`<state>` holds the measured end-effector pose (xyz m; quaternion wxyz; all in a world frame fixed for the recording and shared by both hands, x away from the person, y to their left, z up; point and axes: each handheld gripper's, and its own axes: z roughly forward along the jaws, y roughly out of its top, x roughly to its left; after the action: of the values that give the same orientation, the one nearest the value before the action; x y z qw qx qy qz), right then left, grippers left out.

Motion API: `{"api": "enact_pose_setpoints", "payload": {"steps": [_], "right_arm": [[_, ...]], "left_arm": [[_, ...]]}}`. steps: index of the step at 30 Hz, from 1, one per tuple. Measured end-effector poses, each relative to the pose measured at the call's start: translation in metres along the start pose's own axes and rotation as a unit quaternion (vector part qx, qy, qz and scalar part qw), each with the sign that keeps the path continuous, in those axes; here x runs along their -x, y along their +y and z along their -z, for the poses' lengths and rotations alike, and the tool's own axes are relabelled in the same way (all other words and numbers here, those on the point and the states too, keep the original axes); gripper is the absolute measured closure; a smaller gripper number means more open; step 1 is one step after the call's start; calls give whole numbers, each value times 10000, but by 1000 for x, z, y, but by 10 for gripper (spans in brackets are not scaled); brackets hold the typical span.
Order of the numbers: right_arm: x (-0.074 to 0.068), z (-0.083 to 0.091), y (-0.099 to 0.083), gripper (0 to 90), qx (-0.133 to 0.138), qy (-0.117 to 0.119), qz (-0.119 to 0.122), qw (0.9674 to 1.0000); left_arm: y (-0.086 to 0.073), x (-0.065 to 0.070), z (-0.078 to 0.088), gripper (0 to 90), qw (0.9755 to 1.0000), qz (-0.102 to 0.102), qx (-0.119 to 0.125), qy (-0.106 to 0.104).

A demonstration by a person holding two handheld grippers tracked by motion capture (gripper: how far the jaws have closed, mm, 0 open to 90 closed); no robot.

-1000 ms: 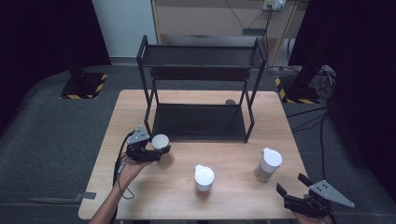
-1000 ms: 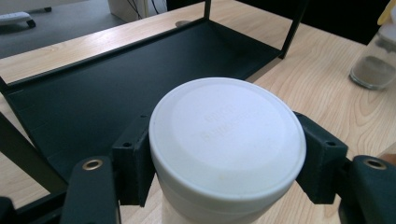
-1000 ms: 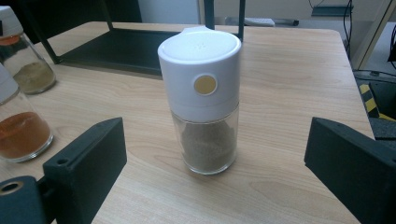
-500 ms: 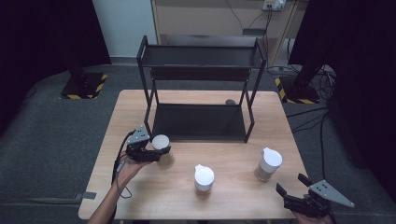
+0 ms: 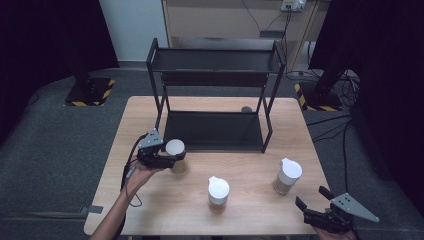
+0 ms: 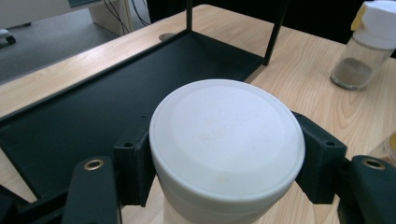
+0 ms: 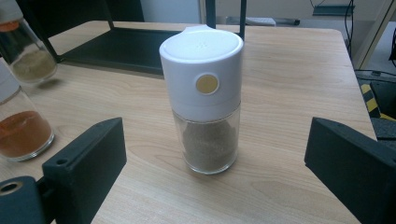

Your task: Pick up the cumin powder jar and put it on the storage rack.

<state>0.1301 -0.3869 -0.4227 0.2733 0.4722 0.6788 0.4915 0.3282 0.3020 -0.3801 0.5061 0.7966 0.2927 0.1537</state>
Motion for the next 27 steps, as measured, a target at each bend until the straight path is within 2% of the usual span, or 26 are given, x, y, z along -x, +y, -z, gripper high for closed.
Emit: {"api": "enact_pose_setpoints", "payload": {"steps": [5, 12, 20, 27], "right_arm": [[0, 0, 0, 56, -4, 2, -4, 10000], [0, -1, 0, 56, -10, 5, -10, 10000], [1, -1, 0, 57, -8, 17, -33, 10000], [2, -1, -1, 57, 0, 28, -47, 10000]], "left_arm": [[15, -4, 0, 324, 10000, -66, 11, 24], [30, -7, 1, 324, 9999, -22, 81, 99], [44, -18, -3, 324, 9995, 178, 220, 154], [61, -23, -16, 325, 9988, 264, 152, 396]]}}
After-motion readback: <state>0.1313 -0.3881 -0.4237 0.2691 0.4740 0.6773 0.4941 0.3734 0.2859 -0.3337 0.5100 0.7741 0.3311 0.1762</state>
